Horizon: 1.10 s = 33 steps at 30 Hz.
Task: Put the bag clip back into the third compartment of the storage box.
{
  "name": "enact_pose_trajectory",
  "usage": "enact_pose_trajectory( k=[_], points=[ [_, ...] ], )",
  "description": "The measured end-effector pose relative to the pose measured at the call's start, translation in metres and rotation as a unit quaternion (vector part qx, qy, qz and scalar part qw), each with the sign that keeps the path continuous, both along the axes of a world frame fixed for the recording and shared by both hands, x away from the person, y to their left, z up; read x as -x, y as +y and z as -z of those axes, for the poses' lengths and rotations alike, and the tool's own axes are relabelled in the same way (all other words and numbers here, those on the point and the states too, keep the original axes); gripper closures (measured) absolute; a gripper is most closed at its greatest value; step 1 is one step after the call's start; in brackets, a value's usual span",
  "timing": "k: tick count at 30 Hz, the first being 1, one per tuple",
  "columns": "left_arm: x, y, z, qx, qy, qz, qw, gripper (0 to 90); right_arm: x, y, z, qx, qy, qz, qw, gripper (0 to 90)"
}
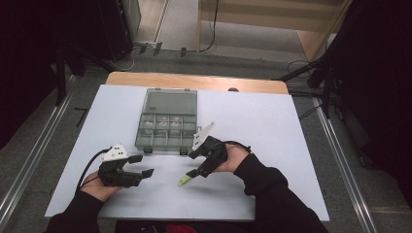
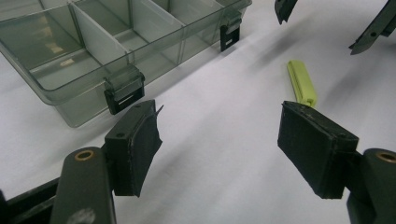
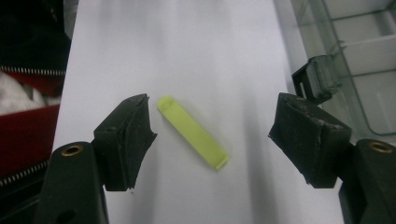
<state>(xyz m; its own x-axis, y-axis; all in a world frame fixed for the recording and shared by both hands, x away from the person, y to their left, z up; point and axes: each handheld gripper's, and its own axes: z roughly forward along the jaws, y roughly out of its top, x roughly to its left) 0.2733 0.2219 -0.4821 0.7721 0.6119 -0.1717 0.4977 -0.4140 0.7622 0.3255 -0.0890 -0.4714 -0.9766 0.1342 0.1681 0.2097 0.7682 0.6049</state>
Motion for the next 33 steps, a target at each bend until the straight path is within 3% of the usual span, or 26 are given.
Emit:
enact_pose_trajectory(
  k=[10, 23, 33],
  points=[
    [0.0, 0.001, 0.001, -0.004, 0.002, -0.004, 1.0, 28.7, 0.002, 0.011, 0.009, 0.031, -0.012, -0.036, 0.9988, 31.7],
    [0.0, 0.001, 0.001, -0.007, 0.003, -0.004, 1.0, 28.7, 0.004, 0.017, 0.019, 0.034, -0.021, -0.063, 0.9972, 35.5],
    [0.0, 0.002, 0.001, -0.005, 0.002, -0.004, 1.0, 28.7, 0.006, 0.022, 0.025, 0.046, -0.035, -0.079, 0.9952, 43.2]
  ],
)
